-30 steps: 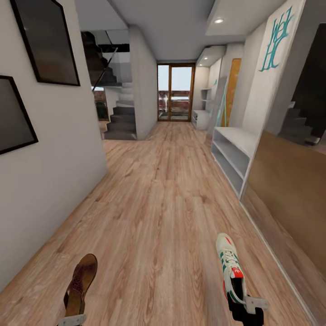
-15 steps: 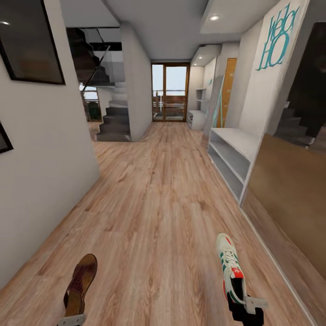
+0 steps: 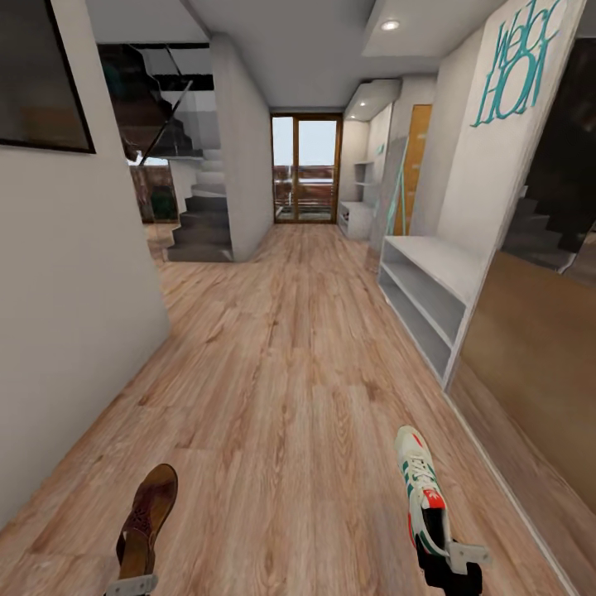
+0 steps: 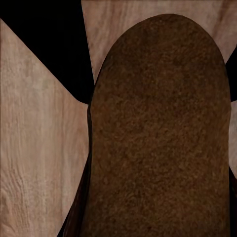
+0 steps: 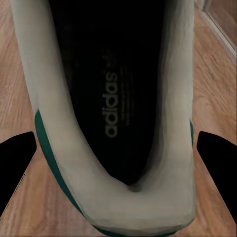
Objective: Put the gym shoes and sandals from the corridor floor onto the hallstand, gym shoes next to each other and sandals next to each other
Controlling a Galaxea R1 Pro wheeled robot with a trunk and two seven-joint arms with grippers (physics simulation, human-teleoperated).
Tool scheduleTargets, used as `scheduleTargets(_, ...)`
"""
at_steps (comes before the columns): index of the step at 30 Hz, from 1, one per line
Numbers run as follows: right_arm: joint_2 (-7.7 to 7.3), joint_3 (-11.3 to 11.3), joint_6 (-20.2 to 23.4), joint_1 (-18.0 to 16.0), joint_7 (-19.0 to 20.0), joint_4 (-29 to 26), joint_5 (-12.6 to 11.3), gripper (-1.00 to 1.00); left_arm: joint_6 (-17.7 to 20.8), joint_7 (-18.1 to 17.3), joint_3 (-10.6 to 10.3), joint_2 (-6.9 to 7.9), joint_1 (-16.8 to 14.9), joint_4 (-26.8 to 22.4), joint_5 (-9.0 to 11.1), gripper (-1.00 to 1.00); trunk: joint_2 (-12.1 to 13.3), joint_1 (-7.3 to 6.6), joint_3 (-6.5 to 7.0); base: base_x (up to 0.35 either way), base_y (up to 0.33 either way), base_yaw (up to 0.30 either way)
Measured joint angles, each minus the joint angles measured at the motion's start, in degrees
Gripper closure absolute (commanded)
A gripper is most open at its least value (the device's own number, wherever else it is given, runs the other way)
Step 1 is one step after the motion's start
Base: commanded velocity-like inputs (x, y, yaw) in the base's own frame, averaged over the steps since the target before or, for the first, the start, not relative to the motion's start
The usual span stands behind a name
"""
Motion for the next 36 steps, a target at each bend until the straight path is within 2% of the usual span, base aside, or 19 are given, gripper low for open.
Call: scheduleTargets(36, 0.03, 0.0, 0.0, 0.0, 0.1, 0.0, 0.0, 1.0, 0.0, 0.0, 0.0, 0.0, 0.0, 0.0, 0.0, 1.0, 0.0, 0.0, 0.0, 0.338, 0.0, 0.0)
